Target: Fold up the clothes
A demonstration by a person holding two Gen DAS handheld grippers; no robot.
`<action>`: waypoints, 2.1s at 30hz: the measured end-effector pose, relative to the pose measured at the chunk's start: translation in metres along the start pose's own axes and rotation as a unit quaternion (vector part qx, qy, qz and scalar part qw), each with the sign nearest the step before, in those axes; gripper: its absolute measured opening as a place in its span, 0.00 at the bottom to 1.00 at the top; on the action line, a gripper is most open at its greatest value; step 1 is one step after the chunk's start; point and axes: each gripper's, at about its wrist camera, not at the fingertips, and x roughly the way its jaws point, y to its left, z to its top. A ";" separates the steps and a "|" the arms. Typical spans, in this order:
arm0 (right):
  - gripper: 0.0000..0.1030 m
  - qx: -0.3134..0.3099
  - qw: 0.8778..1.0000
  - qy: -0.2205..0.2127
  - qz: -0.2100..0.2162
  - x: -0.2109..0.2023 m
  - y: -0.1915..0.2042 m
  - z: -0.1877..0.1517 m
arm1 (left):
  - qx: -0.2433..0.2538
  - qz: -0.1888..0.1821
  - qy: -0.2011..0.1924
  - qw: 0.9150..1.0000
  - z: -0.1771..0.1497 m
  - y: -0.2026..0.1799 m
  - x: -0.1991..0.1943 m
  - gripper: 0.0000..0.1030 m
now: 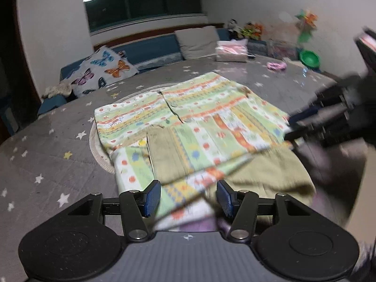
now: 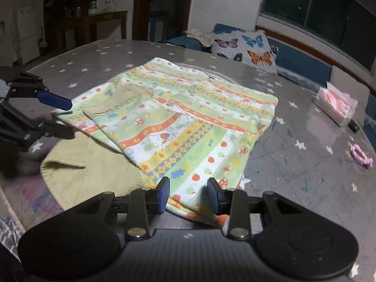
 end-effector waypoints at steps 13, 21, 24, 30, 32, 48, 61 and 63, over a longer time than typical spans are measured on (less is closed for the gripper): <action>0.55 -0.124 0.992 0.003 0.002 -0.011 0.028 -0.013 | 0.161 -0.024 -0.054 0.985 -0.019 -0.055 -0.002 0.59; 0.62 -0.159 0.987 -0.014 0.024 -0.009 0.035 -0.009 | 0.050 -0.061 -0.076 0.994 0.023 -0.020 0.008 0.09; 0.61 -0.164 0.986 -0.027 0.030 -0.003 0.040 -0.003 | -0.005 -0.067 -0.075 0.995 0.039 0.001 0.012 0.09; 0.25 -0.108 0.991 -0.030 0.071 0.019 0.038 0.019 | -0.017 -0.065 -0.061 0.996 0.040 0.011 0.016 0.13; 0.18 -0.081 0.992 -0.026 0.089 0.021 0.031 0.025 | -0.009 -0.059 -0.058 0.997 0.032 0.012 0.011 0.18; 0.12 0.083 0.987 -0.043 0.129 0.019 -0.013 0.058 | 0.093 0.017 -0.040 0.995 -0.011 0.000 0.005 0.59; 0.11 0.098 0.986 -0.056 0.120 0.016 -0.015 0.066 | 0.108 0.032 -0.044 0.993 -0.007 -0.007 0.013 0.63; 0.11 0.100 0.986 -0.057 0.120 0.016 -0.016 0.066 | 0.105 0.041 -0.043 0.993 -0.008 -0.008 0.016 0.62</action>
